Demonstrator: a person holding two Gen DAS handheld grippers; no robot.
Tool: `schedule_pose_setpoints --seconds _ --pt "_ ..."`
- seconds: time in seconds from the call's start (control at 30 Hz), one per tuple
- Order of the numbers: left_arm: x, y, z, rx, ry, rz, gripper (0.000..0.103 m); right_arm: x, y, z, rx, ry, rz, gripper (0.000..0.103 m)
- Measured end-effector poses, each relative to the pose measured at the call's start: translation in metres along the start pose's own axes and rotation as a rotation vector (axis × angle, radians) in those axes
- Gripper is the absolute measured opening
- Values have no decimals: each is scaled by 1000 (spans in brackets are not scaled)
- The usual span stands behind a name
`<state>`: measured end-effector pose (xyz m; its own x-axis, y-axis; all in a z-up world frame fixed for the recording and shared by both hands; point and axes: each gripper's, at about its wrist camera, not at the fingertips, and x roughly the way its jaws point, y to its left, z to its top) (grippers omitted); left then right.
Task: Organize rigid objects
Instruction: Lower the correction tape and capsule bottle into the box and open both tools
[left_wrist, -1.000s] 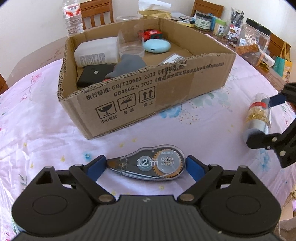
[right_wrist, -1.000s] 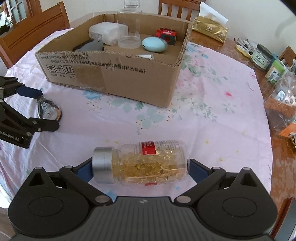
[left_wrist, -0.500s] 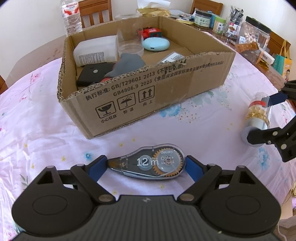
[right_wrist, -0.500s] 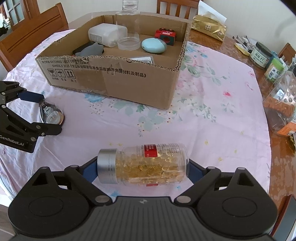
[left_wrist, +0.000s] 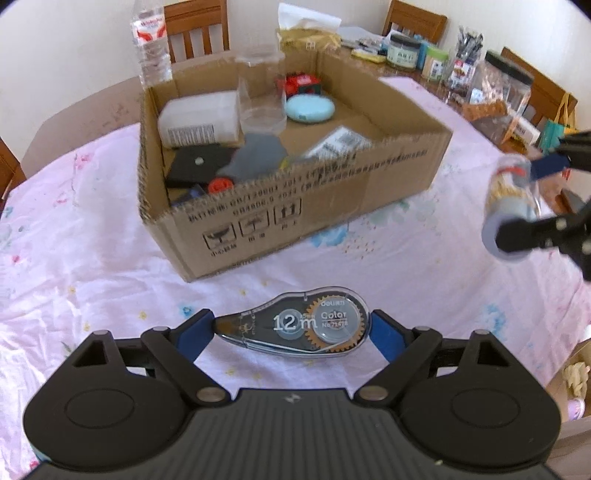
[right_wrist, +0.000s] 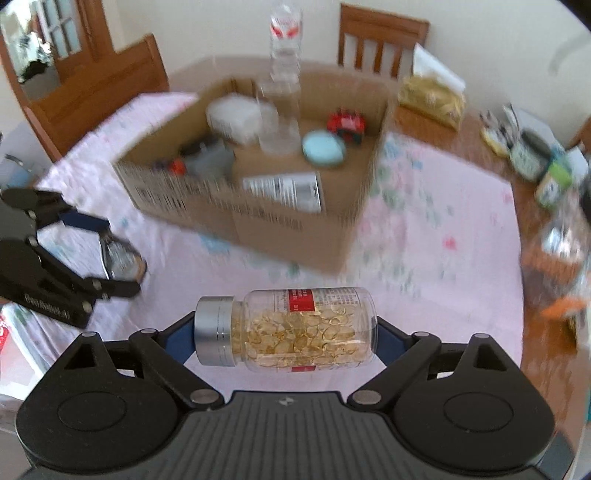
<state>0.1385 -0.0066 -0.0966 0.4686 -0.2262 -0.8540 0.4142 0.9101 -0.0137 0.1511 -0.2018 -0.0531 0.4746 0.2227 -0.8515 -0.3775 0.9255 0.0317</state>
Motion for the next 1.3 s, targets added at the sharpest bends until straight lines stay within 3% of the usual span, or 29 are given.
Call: schedule_pose_setpoints --seconds 0.27,0.47,0.73,0.77,1.17,1.3 --pt "-44 8 30 -32 -92 32 89 -11 -2 68 -77 -141 49 97" --pt "-59 21 59 -44 -177 71 89 27 -5 98 -85 -111 61 97" --pt "-35 30 99 -68 -202 85 89 48 -6 93 -65 -78 24 99" --pt "-32 29 104 -69 -202 84 89 46 -7 91 -56 -88 28 103" --pt "11 0 149 -36 -198 31 90 6 -16 66 68 -152 -15 103" --pt "16 -3 151 -81 -214 14 98 -3 -20 59 96 -157 -30 103"
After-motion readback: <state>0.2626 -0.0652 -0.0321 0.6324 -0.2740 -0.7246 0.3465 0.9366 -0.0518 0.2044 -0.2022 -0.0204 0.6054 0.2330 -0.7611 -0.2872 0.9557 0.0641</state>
